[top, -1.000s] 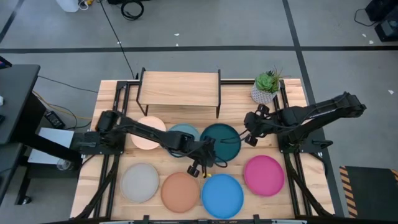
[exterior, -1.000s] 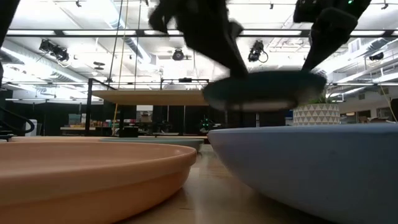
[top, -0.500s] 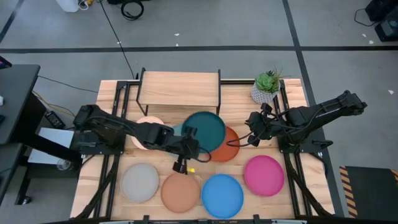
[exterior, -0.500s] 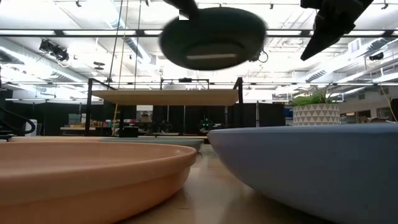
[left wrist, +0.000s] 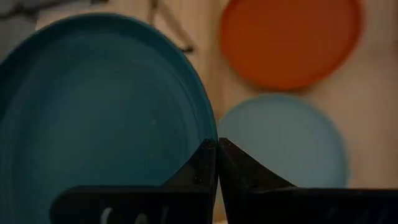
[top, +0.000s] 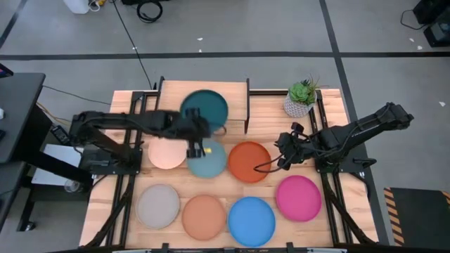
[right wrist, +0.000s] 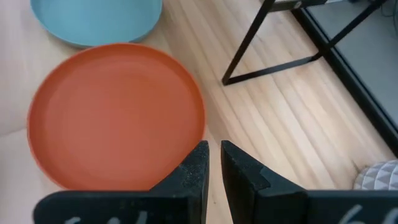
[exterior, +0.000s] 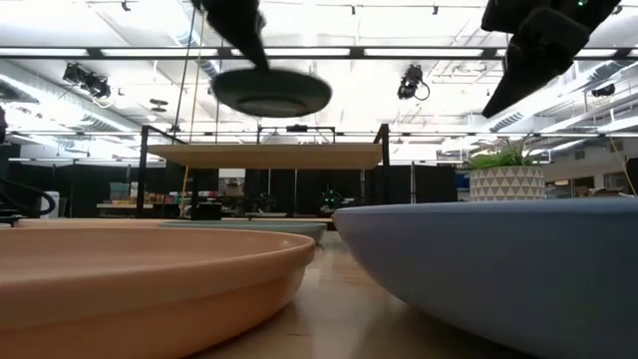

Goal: Place and stack plates onto a shelf
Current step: Put the dark green plate on the shelf

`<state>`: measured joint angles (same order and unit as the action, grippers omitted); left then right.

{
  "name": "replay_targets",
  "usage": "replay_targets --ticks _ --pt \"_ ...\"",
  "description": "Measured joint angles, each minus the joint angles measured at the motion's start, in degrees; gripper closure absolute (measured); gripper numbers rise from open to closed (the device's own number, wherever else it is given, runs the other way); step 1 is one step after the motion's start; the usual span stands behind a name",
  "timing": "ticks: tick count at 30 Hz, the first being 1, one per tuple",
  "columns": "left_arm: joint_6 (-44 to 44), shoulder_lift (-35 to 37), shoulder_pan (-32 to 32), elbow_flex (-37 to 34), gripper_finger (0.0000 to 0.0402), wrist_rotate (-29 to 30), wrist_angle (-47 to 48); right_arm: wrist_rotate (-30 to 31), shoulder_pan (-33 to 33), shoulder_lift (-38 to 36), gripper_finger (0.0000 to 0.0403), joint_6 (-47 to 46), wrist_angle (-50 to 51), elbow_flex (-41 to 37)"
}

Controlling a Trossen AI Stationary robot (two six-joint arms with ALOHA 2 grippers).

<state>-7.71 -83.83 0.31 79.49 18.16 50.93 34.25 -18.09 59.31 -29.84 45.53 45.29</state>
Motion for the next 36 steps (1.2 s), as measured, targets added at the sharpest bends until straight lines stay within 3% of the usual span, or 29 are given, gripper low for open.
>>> replay_targets --ticks 8,14,27,36 --pt "-3.7 4.0 17.3 -5.4 0.0386 -7.5 -2.4 -0.5 -0.6 0.0 0.0353 -0.1 -1.2 -0.1" --pt "-5.6 4.0 24.3 -7.8 0.0386 -12.7 -4.7 -1.3 -0.6 0.0 0.0353 -0.2 -1.3 -0.1" --pt "-5.0 4.0 24.5 -10.6 0.0379 -13.6 -5.6 -1.8 -0.6 0.0 0.0353 -0.6 -1.3 -0.1" --pt "-3.7 4.0 24.1 -10.0 0.0294 -13.1 -5.5 -1.9 -0.6 0.0 0.0353 -0.6 -1.4 -0.1"
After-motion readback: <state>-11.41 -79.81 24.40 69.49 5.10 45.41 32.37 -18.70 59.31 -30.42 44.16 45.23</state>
